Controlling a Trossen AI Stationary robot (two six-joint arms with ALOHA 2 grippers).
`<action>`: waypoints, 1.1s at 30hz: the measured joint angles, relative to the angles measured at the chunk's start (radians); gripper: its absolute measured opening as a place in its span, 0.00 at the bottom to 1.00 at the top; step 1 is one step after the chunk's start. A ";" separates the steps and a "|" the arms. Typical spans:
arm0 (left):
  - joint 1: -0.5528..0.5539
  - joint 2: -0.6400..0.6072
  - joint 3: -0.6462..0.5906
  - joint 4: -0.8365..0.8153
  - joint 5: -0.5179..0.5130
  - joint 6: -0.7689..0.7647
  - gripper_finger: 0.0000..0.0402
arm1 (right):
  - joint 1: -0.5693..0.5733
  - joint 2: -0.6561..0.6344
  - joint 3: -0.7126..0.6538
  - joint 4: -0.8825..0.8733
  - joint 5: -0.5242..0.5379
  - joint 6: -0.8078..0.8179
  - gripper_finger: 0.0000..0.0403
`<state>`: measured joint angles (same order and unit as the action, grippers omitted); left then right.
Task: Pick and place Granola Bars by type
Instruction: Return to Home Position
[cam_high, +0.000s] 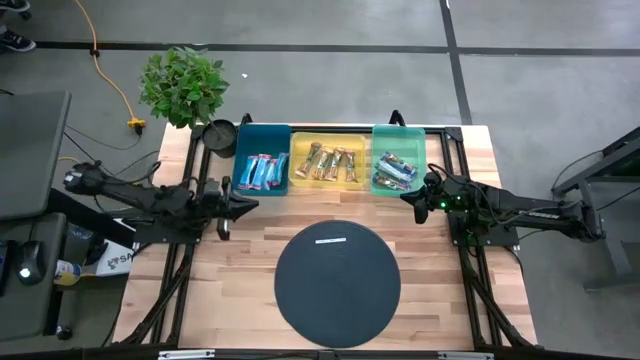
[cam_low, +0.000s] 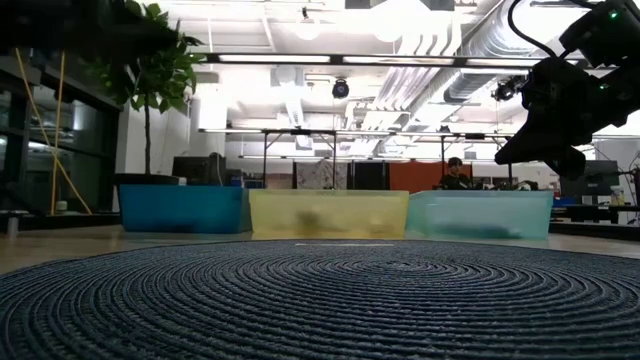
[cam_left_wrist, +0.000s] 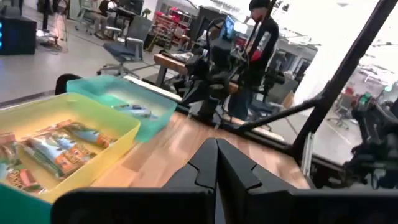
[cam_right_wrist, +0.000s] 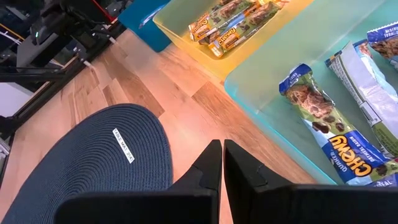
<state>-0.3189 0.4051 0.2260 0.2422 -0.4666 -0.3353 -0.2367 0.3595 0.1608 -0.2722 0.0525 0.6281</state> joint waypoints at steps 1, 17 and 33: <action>0.028 -0.019 -0.019 -0.001 0.036 0.005 0.00 | 0.000 0.000 0.000 0.000 0.000 0.000 0.00; 0.408 -0.318 -0.207 -0.062 0.519 0.040 0.00 | 0.000 0.000 0.000 0.000 0.000 0.000 0.00; 0.437 -0.349 -0.211 -0.190 0.423 0.074 0.00 | 0.000 0.000 0.000 0.022 -0.001 0.049 0.00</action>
<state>0.1181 0.0559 0.0154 0.0524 -0.0439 -0.2609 -0.2367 0.3595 0.1608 -0.2498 0.0512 0.6766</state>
